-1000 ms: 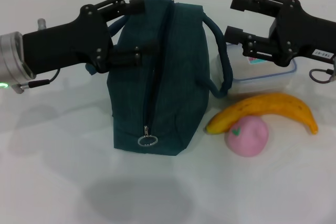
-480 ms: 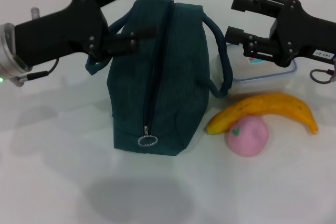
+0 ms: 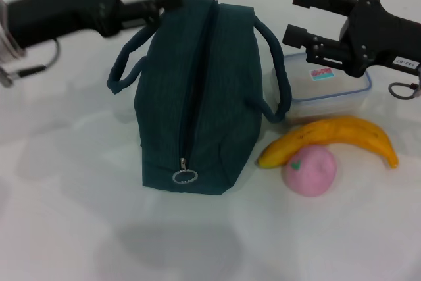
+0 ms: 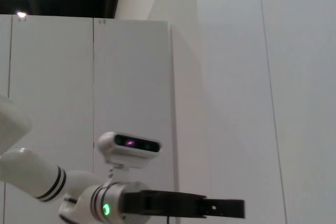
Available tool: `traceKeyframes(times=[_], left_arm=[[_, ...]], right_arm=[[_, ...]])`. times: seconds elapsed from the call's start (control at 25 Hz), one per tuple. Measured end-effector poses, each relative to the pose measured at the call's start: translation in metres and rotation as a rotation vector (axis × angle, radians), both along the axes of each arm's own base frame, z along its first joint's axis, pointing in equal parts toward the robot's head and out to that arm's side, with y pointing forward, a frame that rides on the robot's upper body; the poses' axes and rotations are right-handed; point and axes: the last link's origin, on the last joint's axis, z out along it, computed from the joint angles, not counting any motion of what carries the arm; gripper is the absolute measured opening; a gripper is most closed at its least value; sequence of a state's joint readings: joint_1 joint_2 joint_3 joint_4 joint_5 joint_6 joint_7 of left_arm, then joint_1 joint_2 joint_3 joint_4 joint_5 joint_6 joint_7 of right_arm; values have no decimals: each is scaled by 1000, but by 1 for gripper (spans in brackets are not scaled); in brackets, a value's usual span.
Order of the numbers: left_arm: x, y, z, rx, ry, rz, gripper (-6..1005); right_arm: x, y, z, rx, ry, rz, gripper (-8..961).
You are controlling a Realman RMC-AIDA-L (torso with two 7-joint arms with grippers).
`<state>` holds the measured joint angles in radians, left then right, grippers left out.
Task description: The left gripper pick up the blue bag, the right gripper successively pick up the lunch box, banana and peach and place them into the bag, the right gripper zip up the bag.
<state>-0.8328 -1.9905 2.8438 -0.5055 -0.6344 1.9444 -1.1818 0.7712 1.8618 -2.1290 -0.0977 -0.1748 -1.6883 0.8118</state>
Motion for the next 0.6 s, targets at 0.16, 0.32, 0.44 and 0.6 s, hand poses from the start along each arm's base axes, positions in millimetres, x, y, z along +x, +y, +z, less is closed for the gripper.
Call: traceKeyframes(times=[0.16,0.32,0.44,0.6], left_arm=[[-8,14,19,-71,47,174,871],[-14,15,15,-159,120,238,865],[-16,16,7,-213,174,268,860],[-15,20,-6,-289,231,329,852]], right_arm=[[-2,1,0,1,0,4,648],[-4,2,0,0,0,11,646],[-5,3,0,-1,0,13,645],[-7,2,-2,-6,6,14,644]])
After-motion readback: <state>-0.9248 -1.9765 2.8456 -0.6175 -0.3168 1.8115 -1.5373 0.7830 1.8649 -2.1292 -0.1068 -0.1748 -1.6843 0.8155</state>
